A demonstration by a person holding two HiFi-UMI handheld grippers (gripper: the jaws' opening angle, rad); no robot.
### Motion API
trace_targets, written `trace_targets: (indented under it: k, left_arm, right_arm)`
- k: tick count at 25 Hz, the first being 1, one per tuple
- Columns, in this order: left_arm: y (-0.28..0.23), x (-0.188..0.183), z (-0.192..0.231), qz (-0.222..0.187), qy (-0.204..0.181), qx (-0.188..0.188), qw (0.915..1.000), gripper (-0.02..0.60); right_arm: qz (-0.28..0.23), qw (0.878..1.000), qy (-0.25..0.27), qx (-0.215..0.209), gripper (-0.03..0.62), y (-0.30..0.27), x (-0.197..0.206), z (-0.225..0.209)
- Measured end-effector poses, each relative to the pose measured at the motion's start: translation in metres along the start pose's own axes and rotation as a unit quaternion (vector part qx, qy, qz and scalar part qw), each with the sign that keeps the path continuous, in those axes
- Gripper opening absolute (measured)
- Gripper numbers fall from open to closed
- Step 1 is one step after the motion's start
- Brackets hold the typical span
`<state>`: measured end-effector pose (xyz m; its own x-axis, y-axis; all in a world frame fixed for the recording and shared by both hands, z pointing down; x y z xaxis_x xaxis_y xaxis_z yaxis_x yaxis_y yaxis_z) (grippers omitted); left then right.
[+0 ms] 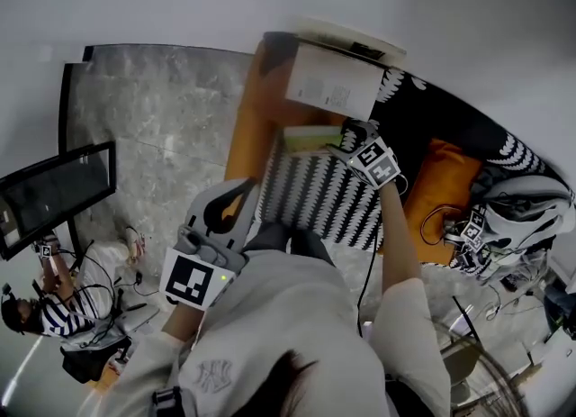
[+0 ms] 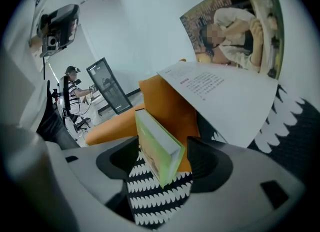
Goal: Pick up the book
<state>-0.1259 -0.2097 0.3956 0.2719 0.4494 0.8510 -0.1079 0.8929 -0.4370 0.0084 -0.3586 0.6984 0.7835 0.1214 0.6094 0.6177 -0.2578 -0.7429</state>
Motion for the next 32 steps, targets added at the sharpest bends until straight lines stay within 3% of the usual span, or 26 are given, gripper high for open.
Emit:
trace_targets:
  k: [6, 12, 16, 20, 26, 32]
  left_arm:
    - [-0.009, 0.008, 0.007, 0.017, 0.012, -0.003, 0.9998, 0.009]
    - [-0.009, 0.016, 0.016, 0.03, -0.002, -0.002, 0.9995, 0.009]
    - [-0.011, 0.017, 0.017, 0.03, 0.001, -0.003, 0.9995, 0.009]
    - [-0.008, 0.018, 0.014, 0.032, 0.0, 0.0, 0.9995, 0.009]
    - [-0.001, 0.017, 0.012, 0.024, 0.0, -0.005, 0.9997, 0.009]
    - [0.008, 0.012, 0.01, 0.006, -0.002, -0.004, 1.0, 0.009]
  right_arm:
    - [0.017, 1.0, 0.021, -0.013, 0.296, -0.025, 0.011, -0.009]
    - [0.02, 0.999, 0.009, -0.031, 0.295, -0.048, 0.017, -0.001]
    - [0.044, 0.997, 0.004, -0.065, 0.289, -0.06, 0.029, 0.019]
    - [0.063, 0.993, 0.023, -0.097, 0.244, -0.069, 0.04, 0.048]
    - [0.04, 0.994, -0.069, -0.075, 0.167, -0.058, 0.044, 0.047]
    - [0.022, 0.992, -0.109, -0.057, 0.158, -0.037, 0.041, 0.051]
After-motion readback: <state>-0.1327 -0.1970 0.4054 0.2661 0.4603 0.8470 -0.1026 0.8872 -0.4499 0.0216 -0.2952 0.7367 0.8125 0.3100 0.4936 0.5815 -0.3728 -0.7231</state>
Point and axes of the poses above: the fingertips, and each gripper's own axes: y backward along the fingers, z to its left, x out of its underside, the point moved 5 cm from there along y, backward along the fingers, and after that the axes turned 3 degrees about y, right-handed, at the moved point
